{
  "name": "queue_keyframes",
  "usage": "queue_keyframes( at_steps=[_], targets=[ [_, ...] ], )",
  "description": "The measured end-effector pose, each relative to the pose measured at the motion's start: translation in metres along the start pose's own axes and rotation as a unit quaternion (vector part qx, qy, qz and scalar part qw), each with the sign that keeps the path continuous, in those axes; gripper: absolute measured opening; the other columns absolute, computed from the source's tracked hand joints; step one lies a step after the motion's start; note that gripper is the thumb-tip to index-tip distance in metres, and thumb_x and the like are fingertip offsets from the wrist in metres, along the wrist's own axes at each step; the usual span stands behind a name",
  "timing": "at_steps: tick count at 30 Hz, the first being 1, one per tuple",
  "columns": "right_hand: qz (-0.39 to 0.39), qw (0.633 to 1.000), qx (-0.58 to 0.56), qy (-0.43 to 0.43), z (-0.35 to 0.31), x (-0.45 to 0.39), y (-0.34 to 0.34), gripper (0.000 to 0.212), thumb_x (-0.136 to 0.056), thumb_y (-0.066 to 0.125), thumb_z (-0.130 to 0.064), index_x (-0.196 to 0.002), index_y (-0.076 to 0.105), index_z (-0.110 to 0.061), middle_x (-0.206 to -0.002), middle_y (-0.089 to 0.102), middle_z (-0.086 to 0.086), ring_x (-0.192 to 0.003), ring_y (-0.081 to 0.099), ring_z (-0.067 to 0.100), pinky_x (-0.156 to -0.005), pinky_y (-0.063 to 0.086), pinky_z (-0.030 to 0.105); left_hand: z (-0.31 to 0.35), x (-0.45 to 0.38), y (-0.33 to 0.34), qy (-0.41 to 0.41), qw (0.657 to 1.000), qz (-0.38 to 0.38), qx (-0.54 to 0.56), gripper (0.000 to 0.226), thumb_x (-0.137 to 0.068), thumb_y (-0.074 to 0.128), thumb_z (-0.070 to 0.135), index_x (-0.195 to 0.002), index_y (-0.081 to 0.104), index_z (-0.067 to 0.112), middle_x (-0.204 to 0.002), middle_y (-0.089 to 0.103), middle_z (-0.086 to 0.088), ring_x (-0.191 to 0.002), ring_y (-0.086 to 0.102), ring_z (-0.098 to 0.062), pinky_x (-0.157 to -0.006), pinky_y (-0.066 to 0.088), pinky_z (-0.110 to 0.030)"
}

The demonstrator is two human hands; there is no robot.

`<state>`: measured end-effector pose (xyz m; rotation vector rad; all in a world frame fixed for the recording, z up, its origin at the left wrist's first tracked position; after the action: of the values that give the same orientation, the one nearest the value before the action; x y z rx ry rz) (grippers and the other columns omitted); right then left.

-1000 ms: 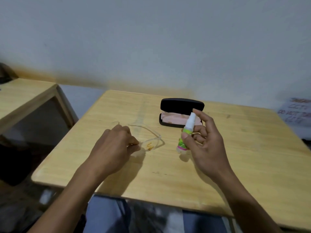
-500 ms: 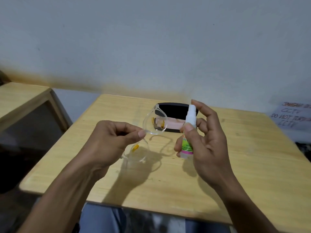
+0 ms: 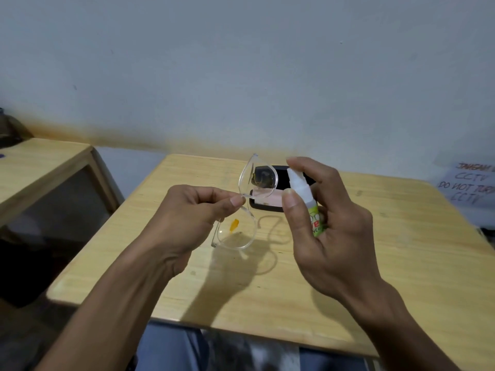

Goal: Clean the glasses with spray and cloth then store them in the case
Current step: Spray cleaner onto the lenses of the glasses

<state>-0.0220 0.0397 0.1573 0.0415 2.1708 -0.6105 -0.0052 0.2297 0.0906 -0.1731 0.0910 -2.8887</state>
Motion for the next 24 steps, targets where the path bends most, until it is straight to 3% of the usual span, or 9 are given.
queue_keyframes(
  at_steps=[4,10,15,20,24],
  targets=[
    [0.031,0.998,0.042,-0.037,-0.010,-0.003,-0.009,0.031,-0.097,0.056,-0.027,-0.127,0.058,-0.023,-0.091,0.055,-0.024,-0.068,0.047,-0.020,-0.068,0.035,-0.001,0.001,-0.001,-0.001,0.004,1.000,0.018,0.006,0.018,-0.075,0.078,0.019,-0.084,0.078,0.003,-0.073,0.071,-0.001,-0.059,0.056,-0.002,-0.077,0.044,-0.030],
    [0.065,0.992,0.095,-0.053,-0.009,-0.008,-0.017,0.024,-0.094,0.063,-0.016,-0.117,0.067,-0.011,-0.082,0.046,-0.027,-0.068,0.045,-0.024,-0.068,0.031,-0.004,0.004,-0.001,0.003,0.010,1.000,0.011,0.001,0.016,-0.077,0.078,0.017,-0.084,0.078,0.003,-0.076,0.075,-0.005,-0.058,0.060,0.001,-0.078,0.044,-0.030],
    [0.086,0.987,0.120,-0.066,-0.012,-0.011,-0.021,0.017,-0.092,0.064,-0.009,-0.108,0.068,-0.004,-0.079,0.044,-0.019,-0.068,0.037,-0.004,-0.064,0.029,-0.004,0.006,0.001,0.006,0.016,1.000,-0.005,-0.015,0.017,-0.076,0.078,0.018,-0.085,0.079,0.004,-0.092,0.077,-0.016,-0.075,0.062,-0.011,-0.078,0.043,-0.030],
    [0.093,0.983,0.136,-0.085,-0.019,-0.010,-0.026,0.019,-0.092,0.065,-0.010,-0.109,0.069,-0.005,-0.084,0.049,-0.015,-0.071,0.035,-0.002,-0.061,0.030,0.003,0.009,0.001,0.007,0.026,0.999,-0.017,-0.025,0.016,-0.075,0.078,0.020,-0.083,0.079,0.006,-0.093,0.076,-0.020,-0.077,0.062,-0.015,-0.080,0.045,-0.030],
    [0.089,0.982,0.144,-0.081,-0.016,-0.011,-0.028,0.020,-0.093,0.063,-0.011,-0.111,0.068,-0.004,-0.087,0.053,-0.014,-0.072,0.036,-0.003,-0.062,0.030,0.003,0.015,0.002,0.005,0.039,0.999,-0.012,-0.035,0.011,-0.077,0.078,0.019,-0.080,0.080,0.009,-0.091,0.075,-0.021,-0.070,0.058,-0.010,-0.070,0.042,-0.025]
  ],
)
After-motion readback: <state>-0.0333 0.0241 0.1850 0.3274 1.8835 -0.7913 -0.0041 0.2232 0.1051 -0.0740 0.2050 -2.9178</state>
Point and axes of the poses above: each hand's wrist, its own x-axis away from the middle knuckle, its own y-axis out of the palm, z = x × y, the point moved 10 cm from there along -x, towards the middle knuckle
